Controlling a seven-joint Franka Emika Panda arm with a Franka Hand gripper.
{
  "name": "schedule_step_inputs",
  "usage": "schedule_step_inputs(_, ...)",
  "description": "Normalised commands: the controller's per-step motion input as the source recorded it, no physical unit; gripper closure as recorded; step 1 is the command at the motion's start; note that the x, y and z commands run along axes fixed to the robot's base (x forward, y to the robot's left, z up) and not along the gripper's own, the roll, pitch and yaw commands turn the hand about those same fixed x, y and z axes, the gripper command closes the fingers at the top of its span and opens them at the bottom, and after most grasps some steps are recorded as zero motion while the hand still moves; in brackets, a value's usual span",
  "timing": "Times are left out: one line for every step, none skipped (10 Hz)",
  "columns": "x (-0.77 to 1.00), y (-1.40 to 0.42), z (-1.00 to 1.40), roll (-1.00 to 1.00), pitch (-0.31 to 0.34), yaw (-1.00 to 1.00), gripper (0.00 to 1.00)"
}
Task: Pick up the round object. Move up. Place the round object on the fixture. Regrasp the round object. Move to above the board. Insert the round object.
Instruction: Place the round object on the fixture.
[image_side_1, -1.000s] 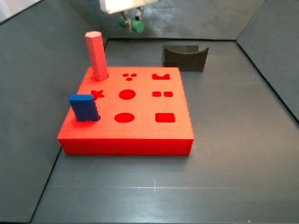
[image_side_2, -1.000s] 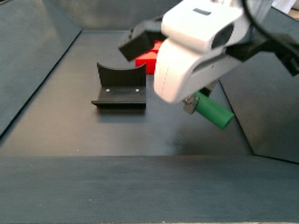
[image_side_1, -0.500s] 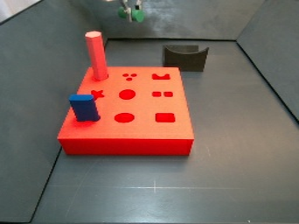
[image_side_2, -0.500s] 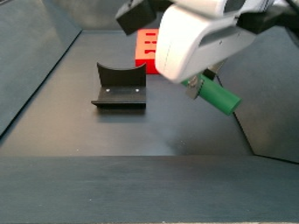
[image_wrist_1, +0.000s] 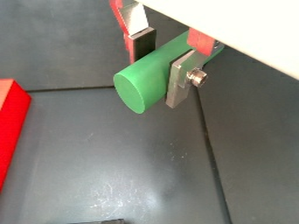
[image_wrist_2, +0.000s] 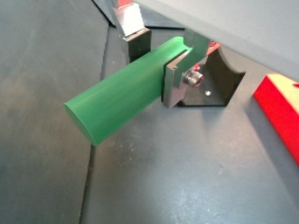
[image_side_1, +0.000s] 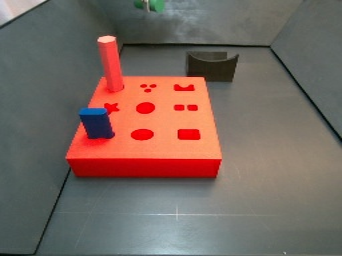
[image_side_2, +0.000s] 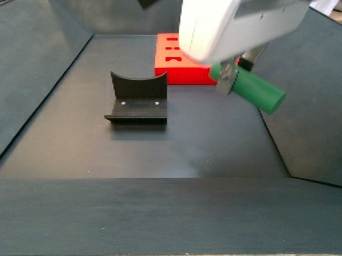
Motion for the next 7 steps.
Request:
schedule_step_inputs(-0.02,-0.01,0.6,0.11,0.13,0.03,1.0)
schedule_step_inputs(-0.01,0.0,0.49,0.1,0.129,0.03,1.0)
schedule_step_inputs(0.0,0.0,0.32,0.1,0.135,0.03,1.0)
schedule_step_inputs(0.0,0.0,0.24,0.09,0.138,0.03,1.0)
schedule_step_inputs(1.0,-0.79,0.14,0.13,0.07,-1.0,1.0)
schedule_step_inputs(1.0,-0.78,0.12,0.13,0.071,-1.0,1.0)
schedule_step_inputs(1.0,-0.74,0.11,0.14,0.081,-1.0,1.0)
